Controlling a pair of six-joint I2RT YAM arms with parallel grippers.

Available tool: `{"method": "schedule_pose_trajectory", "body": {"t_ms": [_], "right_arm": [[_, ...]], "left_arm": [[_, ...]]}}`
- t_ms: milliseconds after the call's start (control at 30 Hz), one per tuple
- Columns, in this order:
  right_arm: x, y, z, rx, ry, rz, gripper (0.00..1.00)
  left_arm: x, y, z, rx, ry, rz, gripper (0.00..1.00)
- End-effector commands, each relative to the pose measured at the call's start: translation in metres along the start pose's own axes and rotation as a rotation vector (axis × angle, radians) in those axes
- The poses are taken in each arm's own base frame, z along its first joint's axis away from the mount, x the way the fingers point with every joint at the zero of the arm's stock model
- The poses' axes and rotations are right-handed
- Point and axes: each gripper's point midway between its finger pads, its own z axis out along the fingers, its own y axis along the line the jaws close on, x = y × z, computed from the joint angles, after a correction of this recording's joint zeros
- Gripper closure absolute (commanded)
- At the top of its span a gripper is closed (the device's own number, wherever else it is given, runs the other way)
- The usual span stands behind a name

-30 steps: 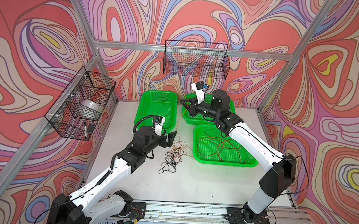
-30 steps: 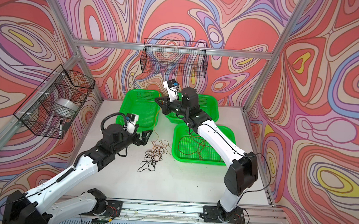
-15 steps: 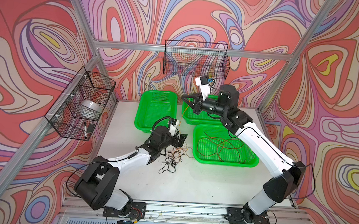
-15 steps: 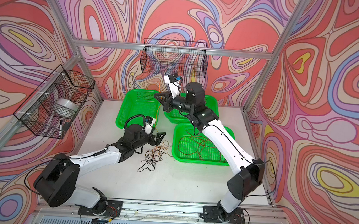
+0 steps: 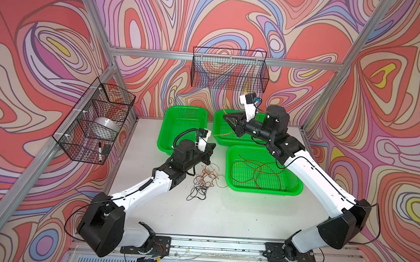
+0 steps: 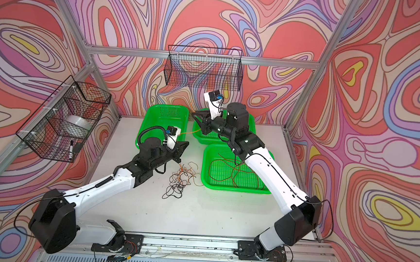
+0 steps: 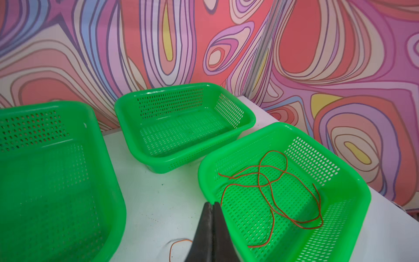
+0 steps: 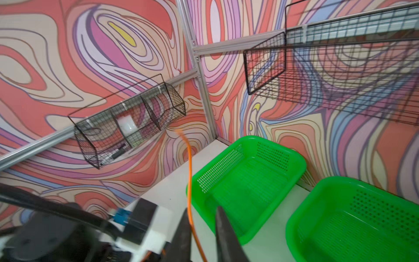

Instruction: Untangle the cables

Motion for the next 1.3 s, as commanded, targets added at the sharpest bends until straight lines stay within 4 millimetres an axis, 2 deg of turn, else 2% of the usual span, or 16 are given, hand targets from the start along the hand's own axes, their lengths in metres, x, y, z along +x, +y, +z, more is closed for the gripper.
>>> {"method": "schedule_pose_trajectory", "body": {"t_ms": [0,167,300,400,500,600,700,767,833,967,1067,1100,1267], "right_arm": [[0.024,-0.016,0.003,0.059,0.027,-0.046,0.57],[0.057,-0.023,0.006,0.062,0.056,-0.027,0.46],[0.086,-0.024,-0.001,0.056,0.067,-0.011,0.41],[0.114,-0.020,-0.002,0.021,0.119,-0.003,0.40],[0.140,-0.005,-0.001,-0.056,0.154,0.005,0.39],[0.166,0.027,0.008,-0.144,0.205,-0.051,0.39],[0.180,0.052,0.022,-0.207,0.231,-0.065,0.39],[0.184,0.056,0.030,-0.222,0.223,-0.032,0.39],[0.188,0.054,0.038,-0.216,0.210,0.007,0.40],[0.200,0.061,0.063,-0.246,0.226,0.035,0.44],[0.211,0.051,0.080,-0.202,0.259,0.087,0.51],[0.225,0.047,0.085,-0.194,0.281,0.103,0.52],[0.256,0.037,0.090,-0.167,0.317,0.155,0.62]], "left_arm": [[-0.036,-0.010,-0.017,0.001,-0.027,0.034,1.00],[-0.069,-0.024,-0.030,0.005,-0.058,0.043,1.00],[-0.088,-0.027,-0.035,-0.020,-0.066,0.035,1.00],[-0.099,-0.027,-0.039,-0.032,-0.082,0.019,1.00],[-0.108,-0.029,-0.042,-0.037,-0.097,0.018,1.00],[-0.114,-0.030,-0.043,-0.043,-0.106,0.023,1.00],[-0.118,-0.034,-0.042,-0.037,-0.106,0.025,1.00],[-0.121,-0.036,-0.043,-0.037,-0.111,0.027,1.00],[-0.127,-0.039,-0.045,-0.035,-0.123,0.031,1.00],[-0.142,-0.043,-0.049,-0.035,-0.138,0.033,1.00],[-0.156,-0.048,-0.051,-0.032,-0.147,0.044,1.00],[-0.161,-0.050,-0.053,-0.029,-0.153,0.050,1.00],[-0.191,-0.055,-0.060,-0.031,-0.191,0.082,1.00]]}}
